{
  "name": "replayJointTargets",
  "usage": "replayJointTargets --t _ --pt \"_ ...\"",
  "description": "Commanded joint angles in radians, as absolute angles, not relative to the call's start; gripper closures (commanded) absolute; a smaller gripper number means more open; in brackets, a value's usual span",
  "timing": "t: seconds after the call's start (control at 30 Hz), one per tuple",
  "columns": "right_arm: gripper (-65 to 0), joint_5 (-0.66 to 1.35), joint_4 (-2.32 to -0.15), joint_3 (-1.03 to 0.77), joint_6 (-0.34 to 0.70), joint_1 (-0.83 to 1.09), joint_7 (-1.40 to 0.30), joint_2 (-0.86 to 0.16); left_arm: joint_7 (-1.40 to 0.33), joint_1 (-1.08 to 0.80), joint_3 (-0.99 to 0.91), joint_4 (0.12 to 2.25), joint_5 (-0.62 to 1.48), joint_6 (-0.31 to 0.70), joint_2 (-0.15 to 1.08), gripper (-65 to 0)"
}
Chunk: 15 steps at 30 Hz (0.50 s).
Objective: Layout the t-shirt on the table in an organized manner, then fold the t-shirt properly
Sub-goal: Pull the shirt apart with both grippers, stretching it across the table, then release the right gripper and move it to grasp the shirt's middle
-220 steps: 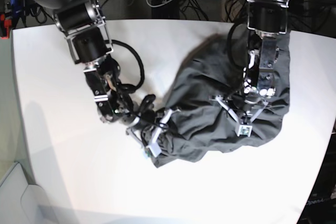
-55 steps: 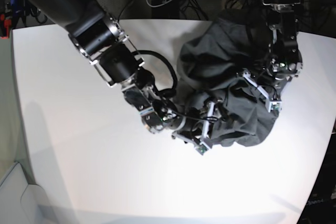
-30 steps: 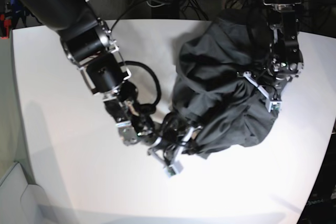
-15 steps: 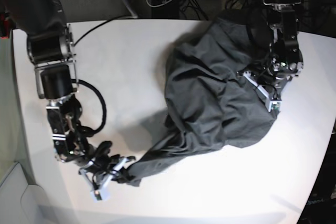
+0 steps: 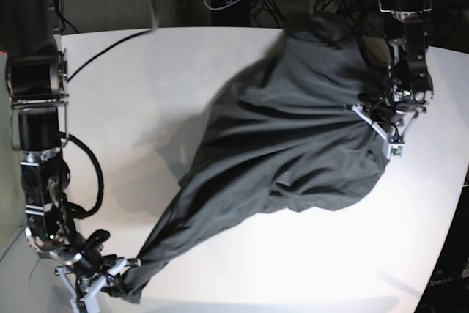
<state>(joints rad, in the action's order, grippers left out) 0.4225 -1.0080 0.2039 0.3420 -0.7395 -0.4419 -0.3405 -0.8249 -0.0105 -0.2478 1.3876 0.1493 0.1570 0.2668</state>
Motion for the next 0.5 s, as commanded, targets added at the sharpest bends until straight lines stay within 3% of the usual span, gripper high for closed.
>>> replayJointTargets --t 0.0,0.47 --pt "0.0 0.433 -1.043 0.199 0.341 -0.78 -0.409 -0.346 -0.846 0.005 -0.254 1.394 0.131 0.147 0.288 -0.3" --pt "0.0 0.433 -1.144 0.206 0.28 -0.708 -0.484 -0.294 -0.846 0.047 -0.4 1.392 0.134 0.147 0.341 -0.3"
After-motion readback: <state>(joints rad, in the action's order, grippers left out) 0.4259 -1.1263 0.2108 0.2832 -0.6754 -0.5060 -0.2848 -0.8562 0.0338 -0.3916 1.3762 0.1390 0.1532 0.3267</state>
